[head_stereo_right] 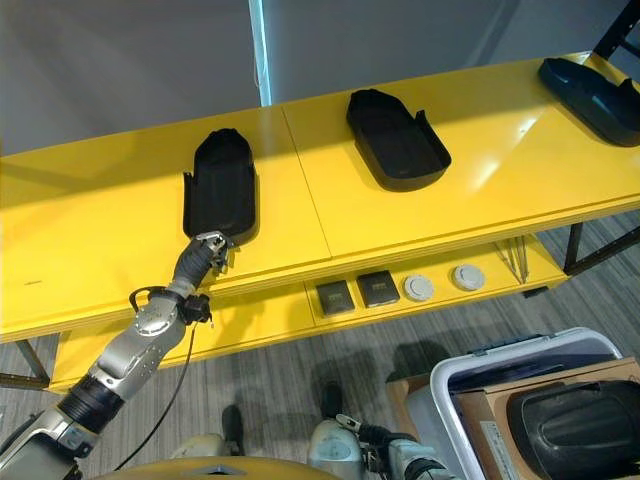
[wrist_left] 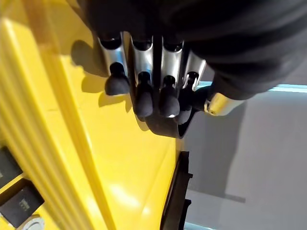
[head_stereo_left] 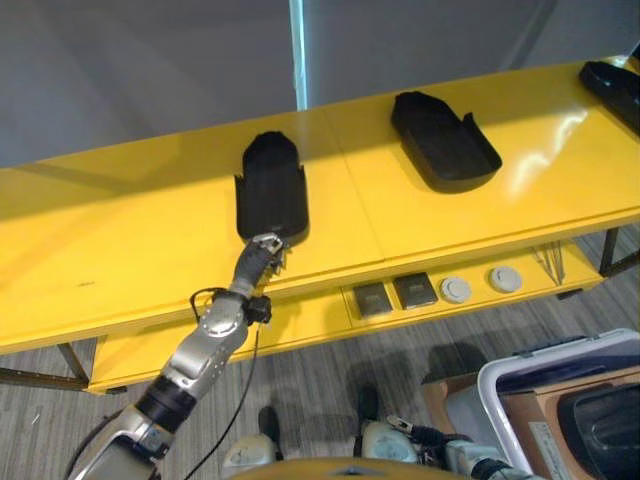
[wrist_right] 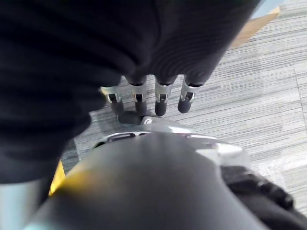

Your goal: Move parts from the plastic box to the shelf.

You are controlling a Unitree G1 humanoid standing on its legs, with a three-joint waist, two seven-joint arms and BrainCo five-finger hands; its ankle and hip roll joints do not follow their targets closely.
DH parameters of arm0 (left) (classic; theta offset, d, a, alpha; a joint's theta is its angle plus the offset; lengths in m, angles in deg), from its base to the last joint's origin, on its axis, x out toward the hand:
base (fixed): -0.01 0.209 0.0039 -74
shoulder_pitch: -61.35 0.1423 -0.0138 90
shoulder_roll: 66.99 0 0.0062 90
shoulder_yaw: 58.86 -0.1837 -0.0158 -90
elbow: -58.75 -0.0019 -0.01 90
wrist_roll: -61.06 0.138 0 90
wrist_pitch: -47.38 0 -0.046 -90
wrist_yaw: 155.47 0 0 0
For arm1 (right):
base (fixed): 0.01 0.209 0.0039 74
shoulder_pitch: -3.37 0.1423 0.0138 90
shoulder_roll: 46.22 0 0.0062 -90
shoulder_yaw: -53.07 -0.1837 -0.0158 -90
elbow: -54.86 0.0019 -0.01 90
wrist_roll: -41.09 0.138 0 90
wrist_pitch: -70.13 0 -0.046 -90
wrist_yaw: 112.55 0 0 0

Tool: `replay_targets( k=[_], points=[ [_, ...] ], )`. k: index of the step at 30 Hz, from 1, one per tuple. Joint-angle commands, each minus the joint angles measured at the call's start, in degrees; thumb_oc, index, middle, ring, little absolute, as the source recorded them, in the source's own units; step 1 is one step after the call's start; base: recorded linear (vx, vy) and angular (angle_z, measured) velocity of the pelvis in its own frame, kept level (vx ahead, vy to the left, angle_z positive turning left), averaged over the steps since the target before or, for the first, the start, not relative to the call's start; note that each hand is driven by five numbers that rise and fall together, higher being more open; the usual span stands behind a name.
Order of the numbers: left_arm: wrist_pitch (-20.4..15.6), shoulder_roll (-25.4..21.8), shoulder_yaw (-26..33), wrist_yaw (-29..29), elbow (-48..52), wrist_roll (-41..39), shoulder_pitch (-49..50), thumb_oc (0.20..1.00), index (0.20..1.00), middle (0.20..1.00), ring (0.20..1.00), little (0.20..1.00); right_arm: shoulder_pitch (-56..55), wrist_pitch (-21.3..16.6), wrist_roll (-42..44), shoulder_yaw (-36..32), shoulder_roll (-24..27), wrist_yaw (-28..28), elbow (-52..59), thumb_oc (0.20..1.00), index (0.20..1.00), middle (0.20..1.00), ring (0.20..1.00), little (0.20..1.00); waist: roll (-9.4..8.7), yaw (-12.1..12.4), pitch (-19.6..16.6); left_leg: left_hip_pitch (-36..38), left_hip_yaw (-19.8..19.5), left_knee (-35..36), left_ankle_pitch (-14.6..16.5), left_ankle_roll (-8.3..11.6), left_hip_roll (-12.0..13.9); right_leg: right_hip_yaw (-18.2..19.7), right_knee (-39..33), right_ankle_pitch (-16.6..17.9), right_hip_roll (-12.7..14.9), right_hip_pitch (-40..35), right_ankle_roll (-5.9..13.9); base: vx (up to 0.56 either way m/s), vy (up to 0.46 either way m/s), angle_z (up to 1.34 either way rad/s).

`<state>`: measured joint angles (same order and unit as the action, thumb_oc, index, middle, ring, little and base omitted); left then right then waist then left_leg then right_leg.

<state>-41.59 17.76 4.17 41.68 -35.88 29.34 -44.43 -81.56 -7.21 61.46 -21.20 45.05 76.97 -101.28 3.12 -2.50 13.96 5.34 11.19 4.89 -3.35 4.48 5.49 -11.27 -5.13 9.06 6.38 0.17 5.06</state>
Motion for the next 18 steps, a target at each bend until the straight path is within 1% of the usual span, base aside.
replay_targets(
  k=[1, 6, 10, 11, 13, 16, 17, 18],
  points=[
    [-3.41, 1.82, 1.76, 2.52, -2.95, 2.46, -5.97, 0.200, 0.200, 0.200, 0.200, 0.200, -0.07, 1.20, -1.22, 5.00, 1.00, 0.35, -1.91, 1.000, 1.000, 1.000, 1.000, 1.000, -0.90, -0.90, 2.05, -2.52, 0.47, 0.11, 3.25, -1.20, -0.77, -0.48, 0.13, -9.03, -0.83, -4.68, -0.15, 0.04, -0.004, -0.01],
    [-4.01, 2.48, 2.27, 3.25, -6.18, 2.25, -8.19, 0.200, 0.200, 0.200, 0.200, 0.200, -0.41, 0.84, -0.90, 5.58, 0.70, 0.37, -1.73, 1.000, 1.000, 1.000, 1.000, 1.000, -1.22, -1.48, 1.98, -2.12, 0.57, 0.11, 3.30, -1.17, -0.72, -0.12, 0.13, -9.06, -0.91, -4.92, -0.08, 0.02, -0.002, -0.04],
    [-4.76, 2.64, 2.46, 2.08, -6.55, 2.03, -8.61, 0.200, 0.200, 0.200, 0.200, 0.200, -0.28, 0.84, -1.34, 5.60, 0.55, 0.48, -1.76, 1.000, 1.000, 1.000, 1.000, 1.000, -1.32, -1.52, 1.89, -1.89, 0.36, 0.11, 3.49, -1.20, -0.80, -0.01, 0.13, -9.22, -0.95, -5.16, -0.13, -0.01, -0.001, -0.07],
    [-6.60, 2.69, 2.78, 0.50, -5.79, 1.09, -8.06, 0.200, 0.200, 0.200, 0.200, 0.200, -0.46, 0.79, -1.52, 5.36, 0.43, 0.43, -1.85, 1.000, 1.000, 1.000, 1.000, 1.000, -1.32, -1.36, 1.55, -1.63, 0.21, 0.11, 3.68, -1.16, -0.84, -0.22, 0.13, -9.44, -0.95, -5.52, -0.19, -0.01, 0.002, -0.05],
    [-6.97, 2.70, 3.02, -0.35, -4.94, 1.31, -7.36, 0.200, 0.200, 0.200, 0.200, 0.200, -0.57, 0.74, -1.58, 5.02, 0.34, 0.49, -2.12, 1.000, 1.000, 1.000, 1.000, 1.000, -1.28, -1.08, 1.20, -1.42, 0.12, 0.11, 3.80, -1.11, -0.85, -0.47, 0.13, -9.62, -0.89, -5.90, -0.21, 0.00, 0.000, 0.00],
    [-9.79, 2.09, 3.68, -2.55, -1.31, 3.21, -4.24, 0.200, 0.200, 0.200, 0.200, 0.200, -1.05, -0.30, -0.89, 4.18, -0.32, 0.18, -2.83, 1.000, 1.000, 1.000, 1.000, 1.000, -1.33, -0.01, -0.37, -0.59, 0.03, 0.11, 4.30, -0.99, -0.93, -1.44, 0.13, -10.04, -0.73, -7.09, -0.22, -0.02, 0.003, 0.05],
    [-12.55, 1.11, 4.12, -3.82, 0.74, 4.93, -2.37, 0.200, 0.200, 0.200, 0.200, 0.200, -1.00, -1.01, -0.49, 3.67, -0.57, 0.06, -3.14, 1.000, 1.000, 1.000, 1.000, 1.000, -1.44, 0.59, -1.11, -0.12, 0.06, 0.11, 4.58, -1.06, -0.98, -1.86, 0.13, -10.20, -0.63, -7.68, -0.27, -0.05, 0.008, 0.12],
    [-12.55, 1.11, 4.12, -3.82, 0.74, 4.93, -2.37, 0.200, 0.200, 0.200, 0.200, 0.200, -1.00, -1.01, -0.49, 3.67, -0.57, 0.06, -3.14, 1.000, 1.000, 1.000, 1.000, 1.000, -1.44, 0.59, -1.11, -0.12, 0.06, 0.11, 4.58, -1.06, -0.98, -1.86, 0.13, -10.20, -0.63, -7.68, -0.27, -0.09, 0.017, 0.15]
  ],
)
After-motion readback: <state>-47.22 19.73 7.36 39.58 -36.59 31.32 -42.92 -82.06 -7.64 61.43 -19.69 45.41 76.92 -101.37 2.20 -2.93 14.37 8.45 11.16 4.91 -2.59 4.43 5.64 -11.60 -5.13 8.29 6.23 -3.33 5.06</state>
